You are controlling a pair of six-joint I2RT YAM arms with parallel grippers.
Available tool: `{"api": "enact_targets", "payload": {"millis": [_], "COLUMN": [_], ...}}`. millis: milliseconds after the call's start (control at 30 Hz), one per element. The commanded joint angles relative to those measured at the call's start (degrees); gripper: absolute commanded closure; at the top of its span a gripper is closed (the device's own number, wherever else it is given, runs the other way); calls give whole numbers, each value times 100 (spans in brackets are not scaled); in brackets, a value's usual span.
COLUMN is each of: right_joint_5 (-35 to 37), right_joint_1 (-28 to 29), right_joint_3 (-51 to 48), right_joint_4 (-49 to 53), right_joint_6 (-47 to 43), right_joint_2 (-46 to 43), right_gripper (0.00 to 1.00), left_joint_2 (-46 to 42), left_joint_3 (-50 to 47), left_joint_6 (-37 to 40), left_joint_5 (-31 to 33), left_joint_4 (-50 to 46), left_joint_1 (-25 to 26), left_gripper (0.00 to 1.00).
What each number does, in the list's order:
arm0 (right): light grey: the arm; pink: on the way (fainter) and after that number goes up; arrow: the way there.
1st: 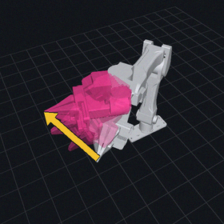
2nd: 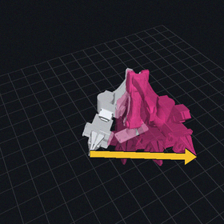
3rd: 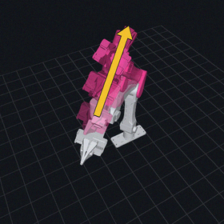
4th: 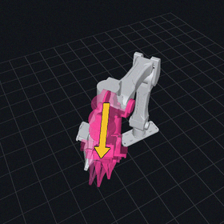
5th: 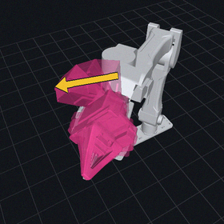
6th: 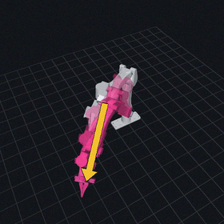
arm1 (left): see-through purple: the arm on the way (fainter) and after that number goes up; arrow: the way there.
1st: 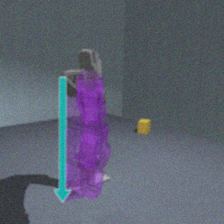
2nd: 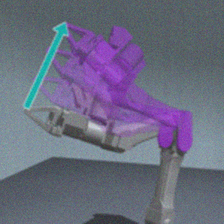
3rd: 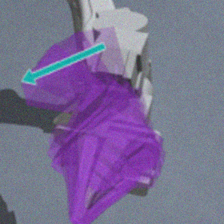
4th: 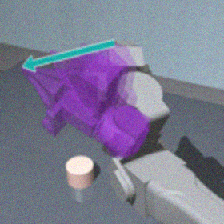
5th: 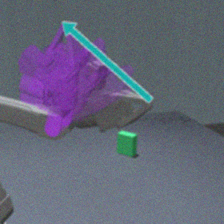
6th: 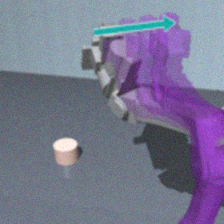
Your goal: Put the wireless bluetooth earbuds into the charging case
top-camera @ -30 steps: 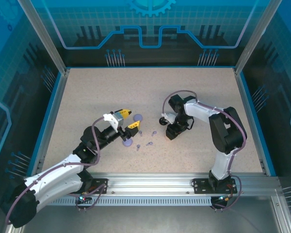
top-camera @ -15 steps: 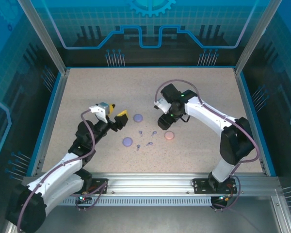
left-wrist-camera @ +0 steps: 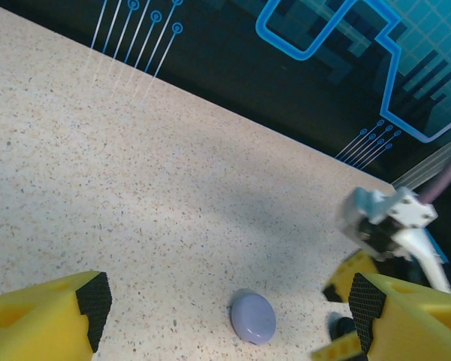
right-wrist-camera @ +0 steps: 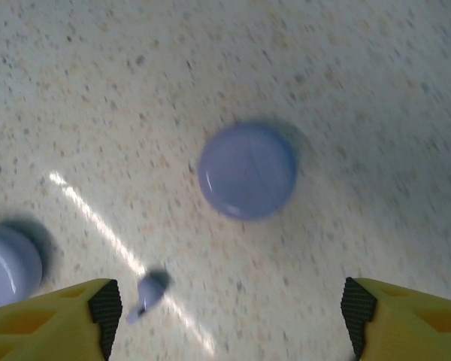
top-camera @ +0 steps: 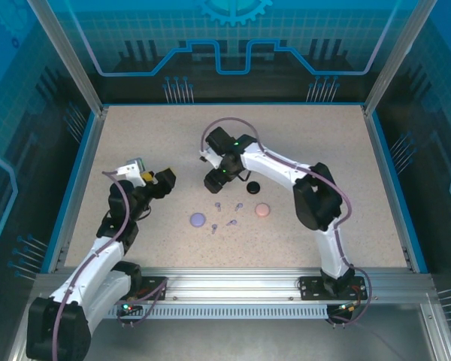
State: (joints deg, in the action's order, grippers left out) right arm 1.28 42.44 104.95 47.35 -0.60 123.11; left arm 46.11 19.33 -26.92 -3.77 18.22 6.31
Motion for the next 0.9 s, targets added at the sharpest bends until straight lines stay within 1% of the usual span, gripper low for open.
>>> {"api": "enact_targets", "payload": {"millis": [0, 233, 267, 367, 567, 733, 867], "right_joint_5": [-21, 173, 176, 162, 125, 102, 109], "right_joint_1": [61, 141, 157, 159, 146, 127, 98], "right_joint_3": [489, 1156, 1222, 1376, 1541, 1676, 1795], "right_joint_4": [420, 759, 804, 896, 986, 1004, 1054], "right_joint_6": [-570, -1205, -1291, -1456, -1626, -1626, -1621], "right_joint_2": [399, 989, 1197, 1385, 1599, 1713, 1821], "right_gripper": [18, 17, 18, 20, 25, 30, 33], "left_joint_2": [-155, -223, -225, -234, -230, -233, -231], "left_joint_3": [-32, -127, -121, -116, -110, -96, -88], "left_joint_6": [-204, -323, -325, -346, -367, -358, -367], "left_joint_5": [-155, -199, -201, -199, -219, -278, -315], "left_joint_4": [-200, -223, -229, -231, -265, -271, -266], "left_joint_1": [-76, -111, -112, -127, -130, -130, -132], "left_gripper": [15, 15, 14, 14, 15, 15, 15]}}
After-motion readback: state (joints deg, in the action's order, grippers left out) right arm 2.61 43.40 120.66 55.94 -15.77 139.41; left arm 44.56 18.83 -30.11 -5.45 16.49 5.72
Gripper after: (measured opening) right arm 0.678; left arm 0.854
